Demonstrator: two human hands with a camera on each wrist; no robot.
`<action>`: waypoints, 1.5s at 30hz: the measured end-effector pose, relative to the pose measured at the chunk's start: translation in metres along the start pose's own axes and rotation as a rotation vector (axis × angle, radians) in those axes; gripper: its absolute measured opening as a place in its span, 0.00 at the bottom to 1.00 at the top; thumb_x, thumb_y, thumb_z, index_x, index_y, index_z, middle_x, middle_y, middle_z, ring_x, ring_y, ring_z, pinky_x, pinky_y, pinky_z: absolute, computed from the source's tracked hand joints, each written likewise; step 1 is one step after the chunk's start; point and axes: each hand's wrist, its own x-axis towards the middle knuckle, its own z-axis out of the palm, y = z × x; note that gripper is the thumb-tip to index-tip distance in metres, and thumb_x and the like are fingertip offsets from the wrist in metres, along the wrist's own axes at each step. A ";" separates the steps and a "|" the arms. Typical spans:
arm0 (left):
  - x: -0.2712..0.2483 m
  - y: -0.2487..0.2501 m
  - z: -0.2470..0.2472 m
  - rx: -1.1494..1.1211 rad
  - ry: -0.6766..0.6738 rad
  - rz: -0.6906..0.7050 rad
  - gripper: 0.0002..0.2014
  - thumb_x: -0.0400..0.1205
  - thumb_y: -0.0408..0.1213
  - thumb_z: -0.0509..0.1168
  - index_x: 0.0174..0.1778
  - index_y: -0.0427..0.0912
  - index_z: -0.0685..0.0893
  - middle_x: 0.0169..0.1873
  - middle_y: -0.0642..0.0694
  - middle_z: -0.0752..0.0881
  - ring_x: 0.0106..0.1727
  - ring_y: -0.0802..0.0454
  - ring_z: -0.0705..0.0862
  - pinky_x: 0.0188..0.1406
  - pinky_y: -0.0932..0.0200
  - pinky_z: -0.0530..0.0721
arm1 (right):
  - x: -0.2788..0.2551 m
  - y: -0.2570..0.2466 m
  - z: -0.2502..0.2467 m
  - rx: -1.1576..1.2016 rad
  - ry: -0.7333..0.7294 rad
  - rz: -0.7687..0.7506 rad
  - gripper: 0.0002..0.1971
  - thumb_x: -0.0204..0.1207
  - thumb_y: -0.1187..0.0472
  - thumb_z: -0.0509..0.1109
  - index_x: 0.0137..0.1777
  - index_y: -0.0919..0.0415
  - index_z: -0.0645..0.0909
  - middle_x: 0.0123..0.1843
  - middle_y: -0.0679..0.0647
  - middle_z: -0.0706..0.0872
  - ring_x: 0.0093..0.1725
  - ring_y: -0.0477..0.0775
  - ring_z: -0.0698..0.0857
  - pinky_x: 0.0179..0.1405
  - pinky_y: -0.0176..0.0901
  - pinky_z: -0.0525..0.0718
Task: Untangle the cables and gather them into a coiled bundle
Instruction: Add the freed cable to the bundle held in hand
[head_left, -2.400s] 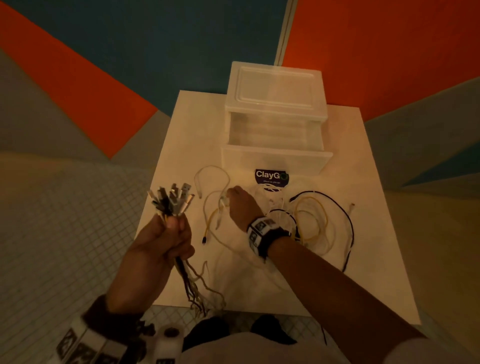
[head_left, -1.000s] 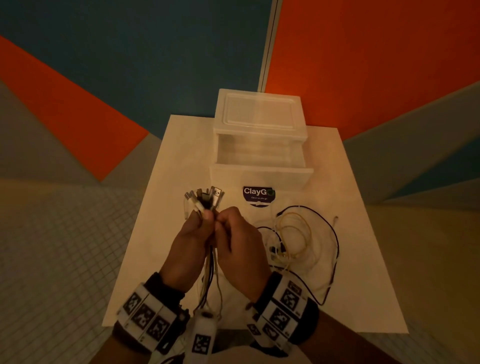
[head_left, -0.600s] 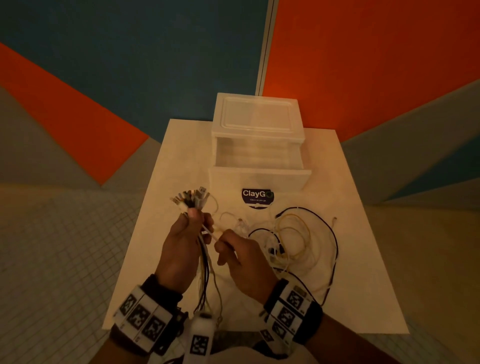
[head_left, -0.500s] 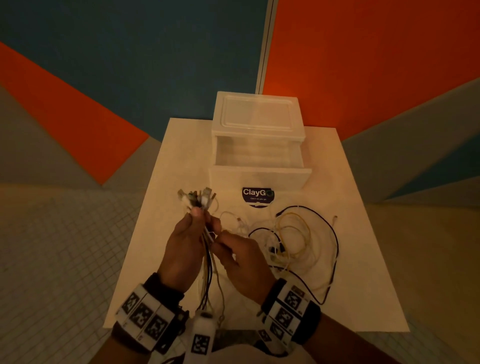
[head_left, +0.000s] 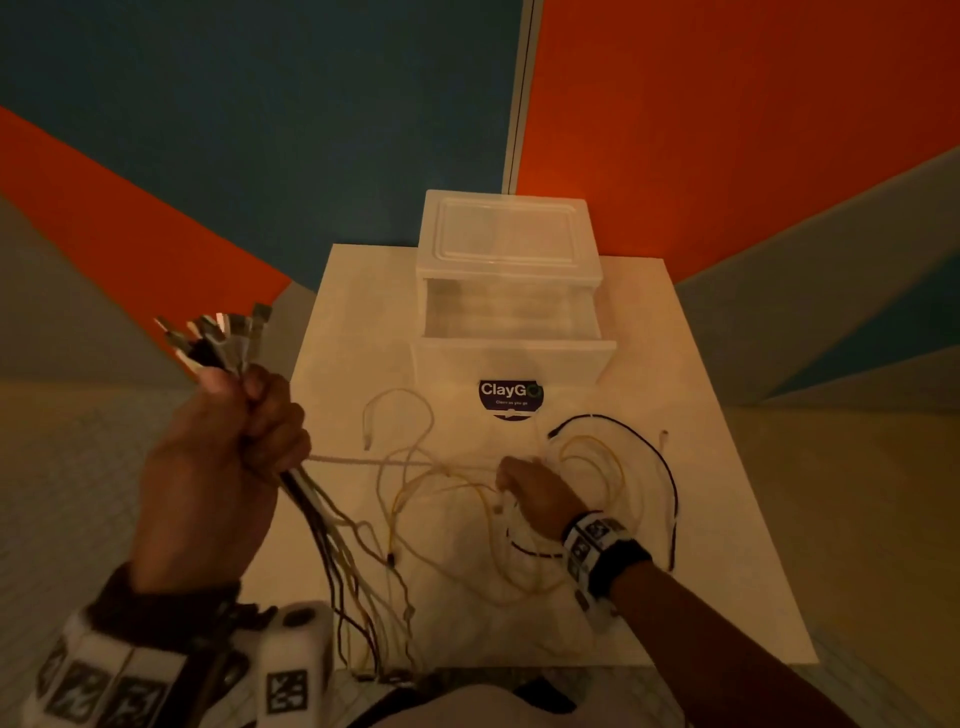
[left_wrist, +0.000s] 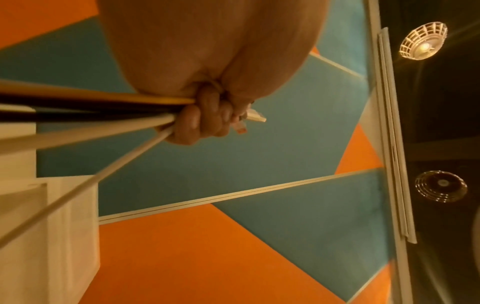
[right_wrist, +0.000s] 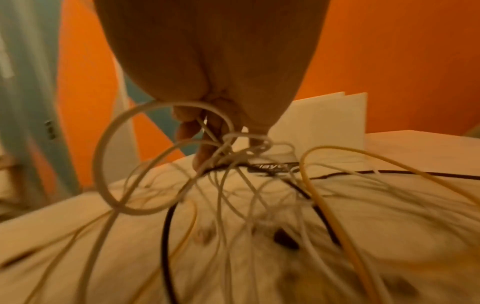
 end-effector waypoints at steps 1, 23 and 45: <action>-0.002 -0.001 0.001 0.036 -0.009 -0.025 0.15 0.89 0.44 0.51 0.40 0.44 0.76 0.28 0.54 0.70 0.22 0.61 0.64 0.20 0.65 0.64 | 0.007 -0.003 -0.008 -0.025 0.052 -0.002 0.12 0.80 0.67 0.57 0.42 0.49 0.72 0.44 0.47 0.83 0.47 0.50 0.81 0.72 0.54 0.67; 0.001 -0.012 0.033 0.147 0.133 0.043 0.22 0.91 0.40 0.41 0.36 0.47 0.75 0.30 0.54 0.70 0.25 0.60 0.63 0.25 0.67 0.66 | -0.004 0.000 0.000 -0.469 0.056 -0.010 0.16 0.84 0.63 0.53 0.68 0.57 0.75 0.63 0.54 0.84 0.67 0.58 0.78 0.81 0.64 0.40; -0.001 -0.094 0.044 0.441 0.317 -0.163 0.17 0.89 0.45 0.53 0.46 0.38 0.81 0.44 0.35 0.88 0.29 0.51 0.72 0.32 0.52 0.70 | -0.021 -0.108 -0.030 -0.509 0.499 -0.284 0.10 0.81 0.56 0.58 0.41 0.52 0.78 0.37 0.45 0.83 0.48 0.54 0.82 0.75 0.74 0.63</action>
